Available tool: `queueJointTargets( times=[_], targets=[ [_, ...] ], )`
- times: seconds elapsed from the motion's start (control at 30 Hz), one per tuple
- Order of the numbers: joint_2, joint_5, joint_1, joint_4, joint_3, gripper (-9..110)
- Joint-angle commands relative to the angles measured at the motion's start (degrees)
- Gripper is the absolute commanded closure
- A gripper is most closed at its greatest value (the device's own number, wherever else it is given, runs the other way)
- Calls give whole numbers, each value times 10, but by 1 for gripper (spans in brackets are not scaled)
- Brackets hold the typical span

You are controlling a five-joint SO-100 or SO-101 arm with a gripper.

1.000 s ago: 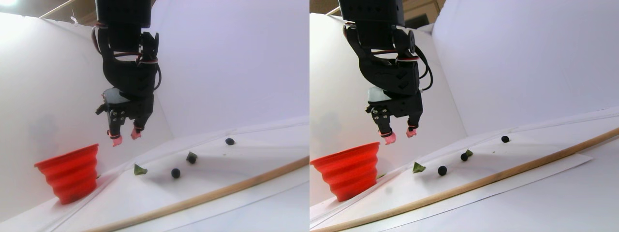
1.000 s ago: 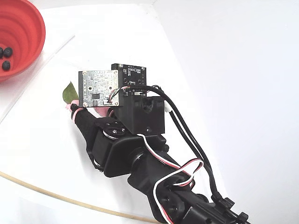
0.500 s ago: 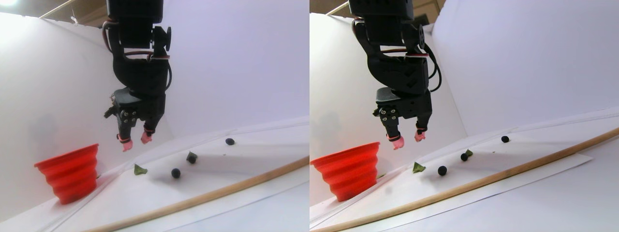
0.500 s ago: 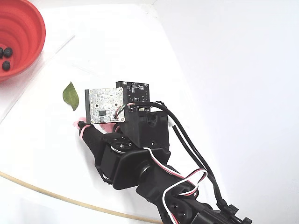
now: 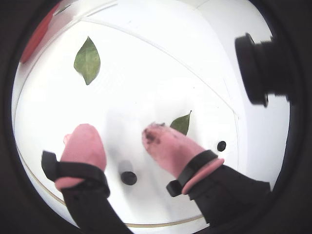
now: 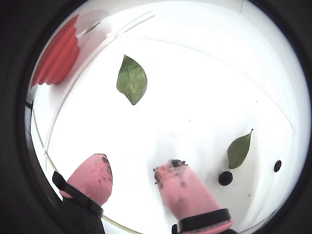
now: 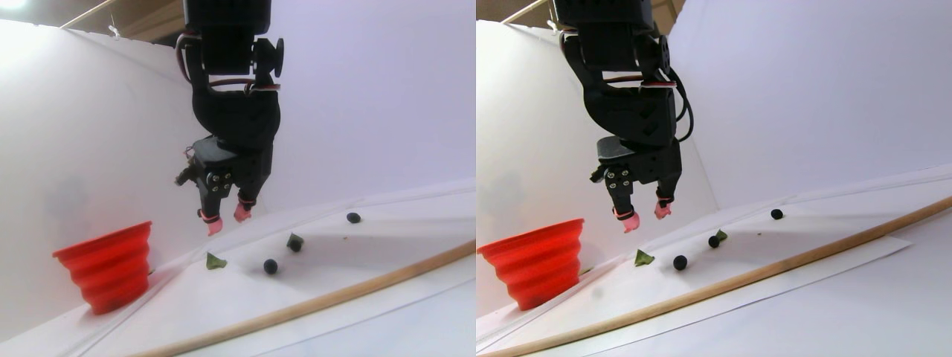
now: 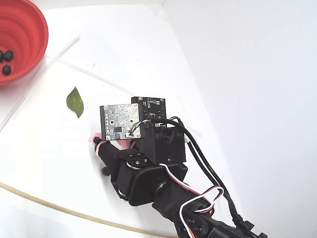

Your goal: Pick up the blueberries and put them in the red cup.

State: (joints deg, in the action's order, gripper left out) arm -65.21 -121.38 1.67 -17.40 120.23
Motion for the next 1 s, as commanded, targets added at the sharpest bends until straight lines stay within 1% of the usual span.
queueJointTargets(
  times=[0.0,0.97],
  targets=[
    [-24,-11,4,-14,-4,84],
    [37,-44,49,-50,23,84]
  ],
)
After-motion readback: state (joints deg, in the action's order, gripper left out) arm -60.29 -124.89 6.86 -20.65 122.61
